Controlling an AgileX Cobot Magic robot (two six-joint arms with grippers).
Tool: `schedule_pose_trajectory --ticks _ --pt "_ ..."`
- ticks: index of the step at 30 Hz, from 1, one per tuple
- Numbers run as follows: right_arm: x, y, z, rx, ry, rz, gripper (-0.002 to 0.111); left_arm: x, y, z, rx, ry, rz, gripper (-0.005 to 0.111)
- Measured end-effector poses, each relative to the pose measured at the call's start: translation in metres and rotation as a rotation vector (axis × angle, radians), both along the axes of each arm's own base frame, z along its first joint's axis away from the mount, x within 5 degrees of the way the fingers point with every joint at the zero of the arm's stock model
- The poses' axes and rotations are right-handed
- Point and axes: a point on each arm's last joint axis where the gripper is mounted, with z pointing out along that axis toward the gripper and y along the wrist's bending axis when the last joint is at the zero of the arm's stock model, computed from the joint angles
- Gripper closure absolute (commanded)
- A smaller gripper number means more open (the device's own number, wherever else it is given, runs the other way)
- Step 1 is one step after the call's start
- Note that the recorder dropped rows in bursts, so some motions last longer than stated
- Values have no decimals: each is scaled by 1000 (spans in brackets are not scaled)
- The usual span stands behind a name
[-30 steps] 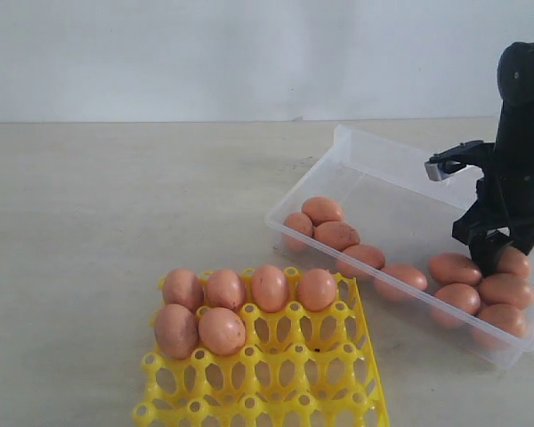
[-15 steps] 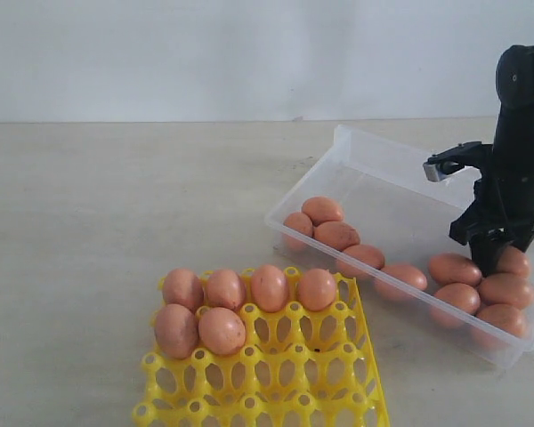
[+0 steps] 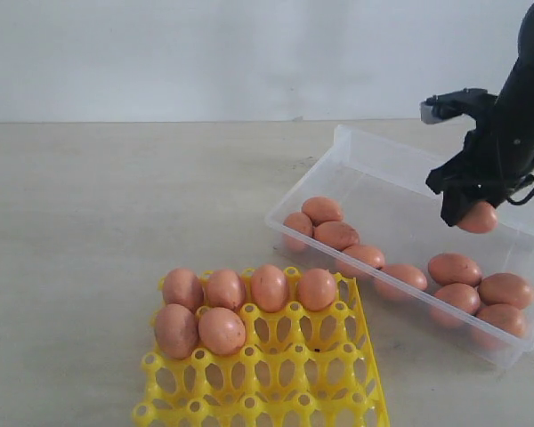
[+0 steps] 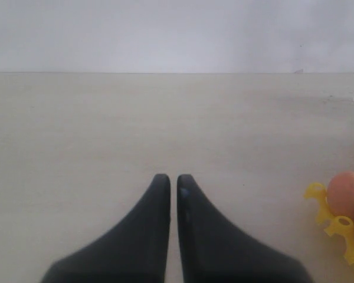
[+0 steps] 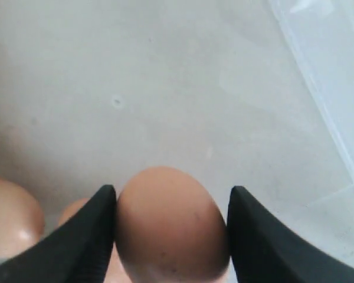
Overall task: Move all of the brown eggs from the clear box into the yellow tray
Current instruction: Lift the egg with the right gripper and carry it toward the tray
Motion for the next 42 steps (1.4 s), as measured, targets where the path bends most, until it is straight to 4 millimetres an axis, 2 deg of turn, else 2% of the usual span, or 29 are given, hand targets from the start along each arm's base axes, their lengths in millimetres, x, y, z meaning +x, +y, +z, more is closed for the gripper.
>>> schedule_pose_trajectory --ticks 4,9,14,19,20,22,23,29,32,38,42 --pt "0 7 18 69 -77 2 108 0 0 0 0 0 0 103" --pt "4 17 28 187 -162 30 108 0 0 0 0 0 0 103" --pt "17 33 54 386 -403 30 108 0 0 0 0 0 0 103" --pt "41 30 84 521 -739 -200 108 0 0 0 0 0 0 103" --pt "49 22 93 547 -854 -338 108 0 0 0 0 0 0 103" --pt "55 13 100 532 -966 -438 108 0 0 0 0 0 0 103" --pt "56 12 104 507 -1000 -414 108 0 0 0 0 0 0 103" --pt "56 25 142 274 -1261 131 108 0 0 0 0 0 0 103" --pt "50 27 154 183 -1310 254 108 0 0 0 0 0 0 103" --pt "23 39 195 372 -1370 284 108 0 0 0 0 0 0 103" --pt "5 54 210 600 -1355 367 108 0 0 0 0 0 0 103"
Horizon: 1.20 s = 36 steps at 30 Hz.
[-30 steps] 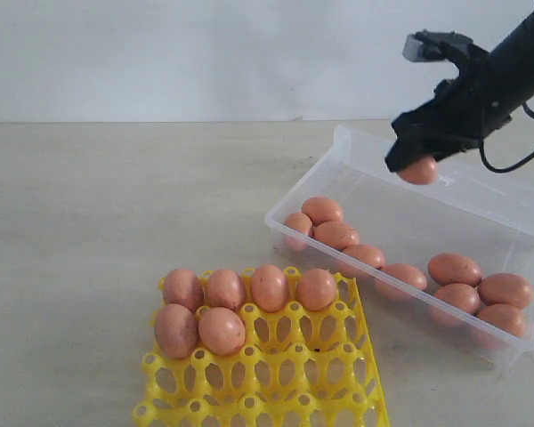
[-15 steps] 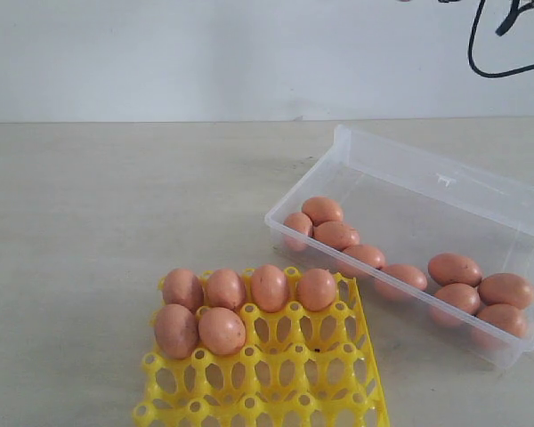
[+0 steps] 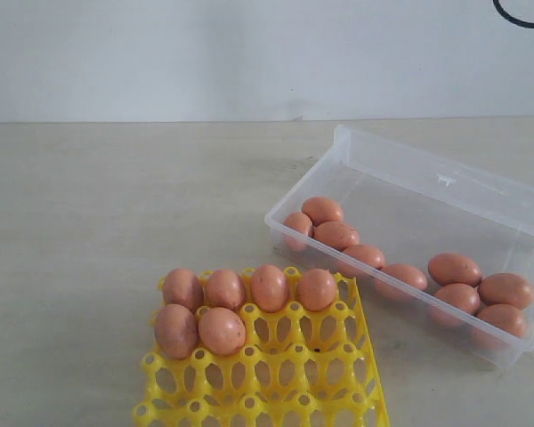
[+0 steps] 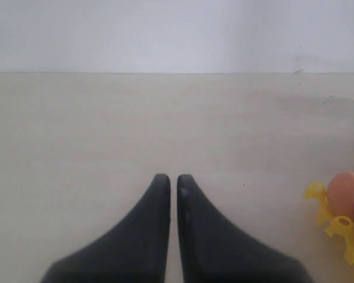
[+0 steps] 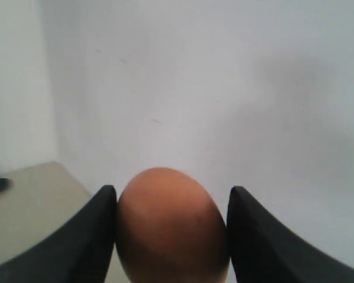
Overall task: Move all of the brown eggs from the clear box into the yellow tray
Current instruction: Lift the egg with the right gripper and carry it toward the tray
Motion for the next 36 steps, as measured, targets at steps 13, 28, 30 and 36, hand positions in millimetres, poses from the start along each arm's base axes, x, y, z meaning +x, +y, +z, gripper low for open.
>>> schedule_pose_trajectory --ticks 13,28,30,36 --pt "-39 28 -45 -417 368 425 108 0 0 0 0 0 0 103" --pt "-34 -65 -81 -968 972 -594 108 0 0 0 0 0 0 103" --pt "-27 -76 -74 -907 903 -787 108 0 0 0 0 0 0 103" --pt "0 -77 -51 -562 563 -956 108 0 0 0 0 0 0 103"
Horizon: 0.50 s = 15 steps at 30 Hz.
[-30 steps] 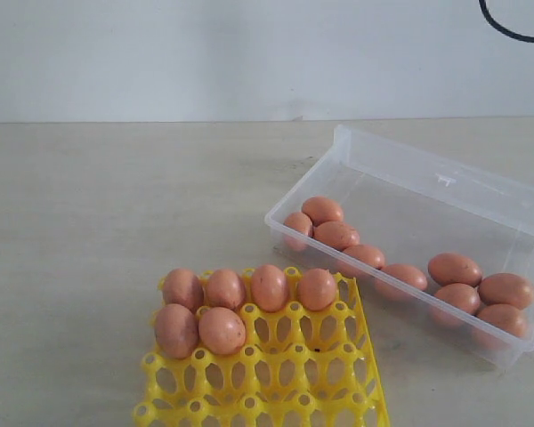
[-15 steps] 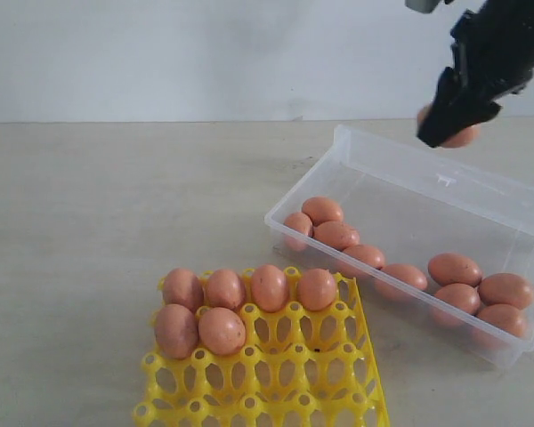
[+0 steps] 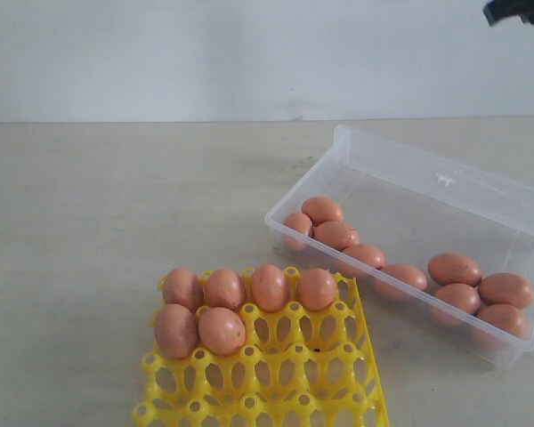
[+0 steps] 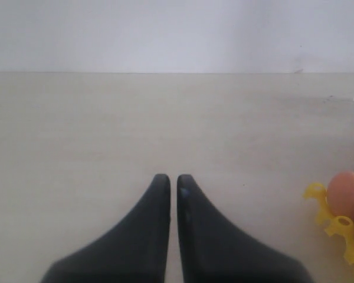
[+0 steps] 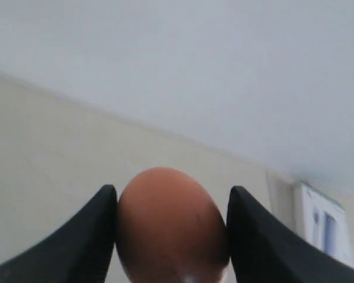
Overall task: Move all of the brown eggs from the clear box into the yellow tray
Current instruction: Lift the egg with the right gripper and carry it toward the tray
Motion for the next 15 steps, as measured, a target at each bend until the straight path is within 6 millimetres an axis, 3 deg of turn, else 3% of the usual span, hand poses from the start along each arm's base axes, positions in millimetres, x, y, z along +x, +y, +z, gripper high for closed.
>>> schedule_pose_trajectory --ticks 8,15 --pt "21 28 42 316 -575 218 108 0 0 0 0 0 0 103" --pt "15 46 68 563 -817 407 108 0 0 0 0 0 0 103"
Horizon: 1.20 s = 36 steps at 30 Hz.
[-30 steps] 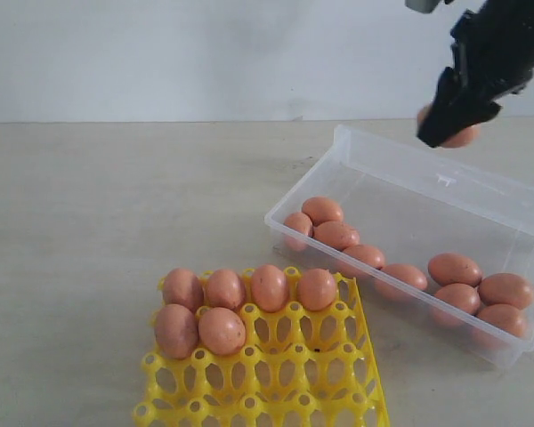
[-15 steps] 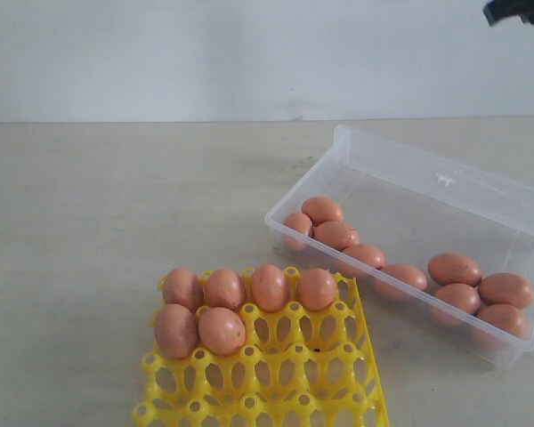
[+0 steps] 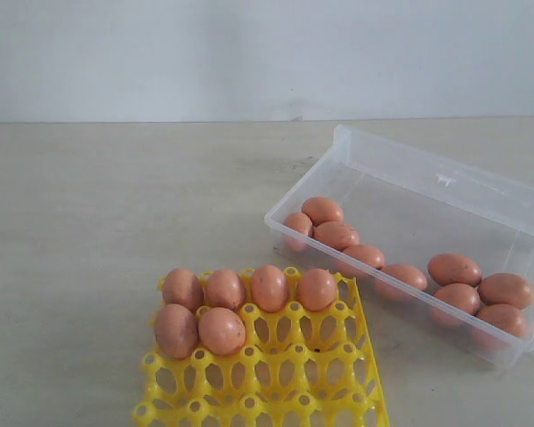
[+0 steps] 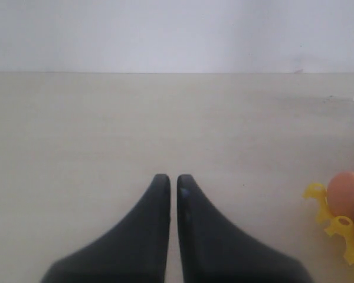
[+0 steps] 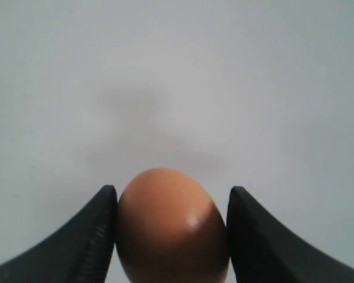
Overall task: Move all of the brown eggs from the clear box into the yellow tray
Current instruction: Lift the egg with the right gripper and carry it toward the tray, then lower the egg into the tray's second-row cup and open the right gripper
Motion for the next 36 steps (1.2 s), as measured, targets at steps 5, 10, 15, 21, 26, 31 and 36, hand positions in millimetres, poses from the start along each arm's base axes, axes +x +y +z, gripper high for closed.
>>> schedule_pose_trajectory --ticks 5,10,15,21,26,31,36 --pt "-36 19 -3 -122 -62 184 108 0 0 0 0 0 0 103" --pt "-88 21 -31 -201 -50 185 108 0 0 0 0 0 0 103" --pt "-145 26 -81 -54 10 248 108 0 0 0 0 0 0 103" --pt "-186 45 -170 15 255 437 108 0 0 0 0 0 0 103" --pt "-222 66 -213 14 358 600 108 0 0 0 0 0 0 103" --pt "-239 75 -239 -13 402 645 108 0 0 0 0 0 0 103" --pt "-230 79 -251 18 361 641 108 0 0 0 0 0 0 103"
